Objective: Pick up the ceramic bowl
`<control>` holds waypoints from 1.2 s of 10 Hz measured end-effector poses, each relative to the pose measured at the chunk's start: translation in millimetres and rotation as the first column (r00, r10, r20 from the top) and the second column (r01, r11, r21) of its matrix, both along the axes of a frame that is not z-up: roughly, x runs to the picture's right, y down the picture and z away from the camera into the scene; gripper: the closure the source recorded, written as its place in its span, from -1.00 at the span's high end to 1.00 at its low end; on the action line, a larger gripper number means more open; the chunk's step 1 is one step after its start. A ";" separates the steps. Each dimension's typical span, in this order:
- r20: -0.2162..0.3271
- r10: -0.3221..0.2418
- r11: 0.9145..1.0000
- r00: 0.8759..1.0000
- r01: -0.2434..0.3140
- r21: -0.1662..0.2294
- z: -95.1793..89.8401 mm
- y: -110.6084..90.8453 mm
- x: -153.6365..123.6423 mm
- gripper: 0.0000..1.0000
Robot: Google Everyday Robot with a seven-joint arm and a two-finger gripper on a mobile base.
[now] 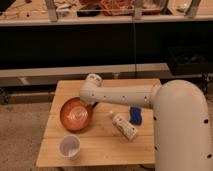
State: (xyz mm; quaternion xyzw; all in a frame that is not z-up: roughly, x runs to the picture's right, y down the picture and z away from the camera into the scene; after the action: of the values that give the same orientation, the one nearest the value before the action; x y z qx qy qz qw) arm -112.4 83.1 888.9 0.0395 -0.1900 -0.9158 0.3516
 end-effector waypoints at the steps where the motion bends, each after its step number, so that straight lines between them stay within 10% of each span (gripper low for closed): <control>1: 0.002 -0.004 1.000 1.000 0.004 0.001 -0.1 -0.2 -0.8 -0.96; 12: 0.032 -0.062 0.998 0.998 0.062 0.018 -3.6 -4.4 -3.1 -0.96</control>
State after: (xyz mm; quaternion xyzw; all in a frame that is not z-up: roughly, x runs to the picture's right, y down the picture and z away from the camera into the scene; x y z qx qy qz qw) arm -115.5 78.7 885.3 0.0514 -0.1889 -0.9271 0.3196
